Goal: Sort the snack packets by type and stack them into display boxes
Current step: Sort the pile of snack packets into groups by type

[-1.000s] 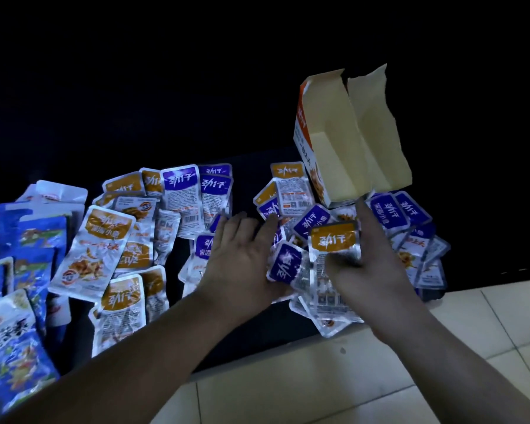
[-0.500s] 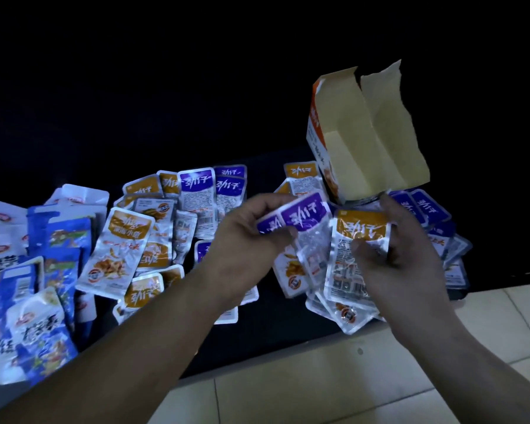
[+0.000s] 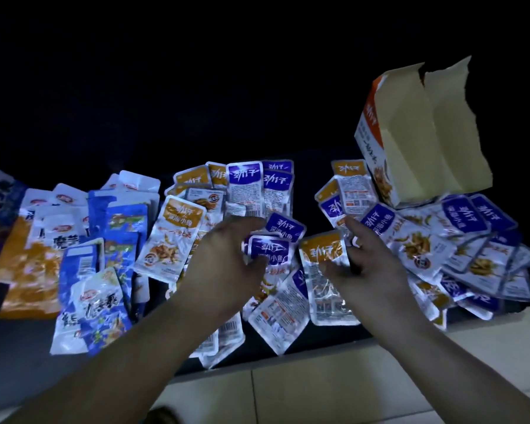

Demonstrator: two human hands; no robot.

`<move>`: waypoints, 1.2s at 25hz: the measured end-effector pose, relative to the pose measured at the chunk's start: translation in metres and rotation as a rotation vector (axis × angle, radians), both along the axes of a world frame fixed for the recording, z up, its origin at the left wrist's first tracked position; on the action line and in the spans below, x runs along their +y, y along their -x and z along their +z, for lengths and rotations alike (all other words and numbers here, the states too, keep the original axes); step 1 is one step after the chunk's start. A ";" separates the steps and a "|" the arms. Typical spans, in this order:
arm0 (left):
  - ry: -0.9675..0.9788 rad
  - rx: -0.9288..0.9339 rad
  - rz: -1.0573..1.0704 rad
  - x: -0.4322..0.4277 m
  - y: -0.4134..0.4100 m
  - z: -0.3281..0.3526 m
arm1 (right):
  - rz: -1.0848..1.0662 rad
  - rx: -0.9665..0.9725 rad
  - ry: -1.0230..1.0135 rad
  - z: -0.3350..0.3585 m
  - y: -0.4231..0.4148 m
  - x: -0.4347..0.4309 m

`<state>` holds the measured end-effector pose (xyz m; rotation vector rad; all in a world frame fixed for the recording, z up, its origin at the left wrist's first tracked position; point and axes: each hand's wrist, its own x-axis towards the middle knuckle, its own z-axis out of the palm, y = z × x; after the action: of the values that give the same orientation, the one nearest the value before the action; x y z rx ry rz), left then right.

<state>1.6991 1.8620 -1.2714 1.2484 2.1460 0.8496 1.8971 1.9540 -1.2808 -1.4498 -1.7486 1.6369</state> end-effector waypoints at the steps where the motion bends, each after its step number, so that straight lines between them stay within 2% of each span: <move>1: -0.040 0.107 -0.021 -0.001 -0.001 0.001 | -0.028 0.002 -0.001 0.003 -0.004 0.003; 3: -0.104 0.151 -0.088 0.009 -0.012 0.003 | -0.070 -0.015 -0.047 0.013 -0.015 0.011; 6: -0.078 0.180 -0.176 0.062 -0.040 -0.001 | -0.112 -0.035 -0.181 0.024 -0.039 0.021; 8: 0.035 0.260 -0.150 0.114 -0.054 -0.011 | -0.161 -0.072 -0.258 0.023 -0.055 0.028; 11: 0.339 0.332 -0.028 0.172 -0.061 -0.027 | -0.212 -0.112 -0.307 0.012 -0.076 0.037; 12: 0.388 0.297 0.011 0.180 -0.061 -0.032 | -0.222 -0.120 -0.308 0.009 -0.082 0.040; 14: 0.364 0.088 0.081 0.187 -0.063 -0.035 | -0.216 -0.231 -0.371 0.005 -0.094 0.048; 16: 0.270 -0.124 0.124 0.185 -0.066 -0.036 | -0.126 -0.417 -0.583 0.002 -0.094 0.055; 18: 0.176 -0.244 0.199 0.182 -0.065 -0.036 | -0.019 -0.580 -0.763 0.004 -0.084 0.059; 21: 0.031 -0.424 0.333 0.174 -0.051 -0.028 | 0.103 -0.745 -0.738 0.008 -0.065 0.063; 25: -0.028 -0.429 0.315 0.163 -0.031 -0.019 | 0.098 -0.847 -0.693 0.008 -0.057 0.067; 28: -0.122 -0.538 0.288 0.132 -0.036 -0.003 | 0.099 -0.854 -0.831 0.010 -0.056 0.066; 30: -0.092 -0.582 0.283 0.098 -0.043 0.012 | 0.074 -0.755 -0.912 0.013 -0.058 0.064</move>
<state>1.7422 1.9601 -1.2592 0.6260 1.8317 1.2608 1.9548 2.0176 -1.2681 -1.5583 -2.4423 0.1102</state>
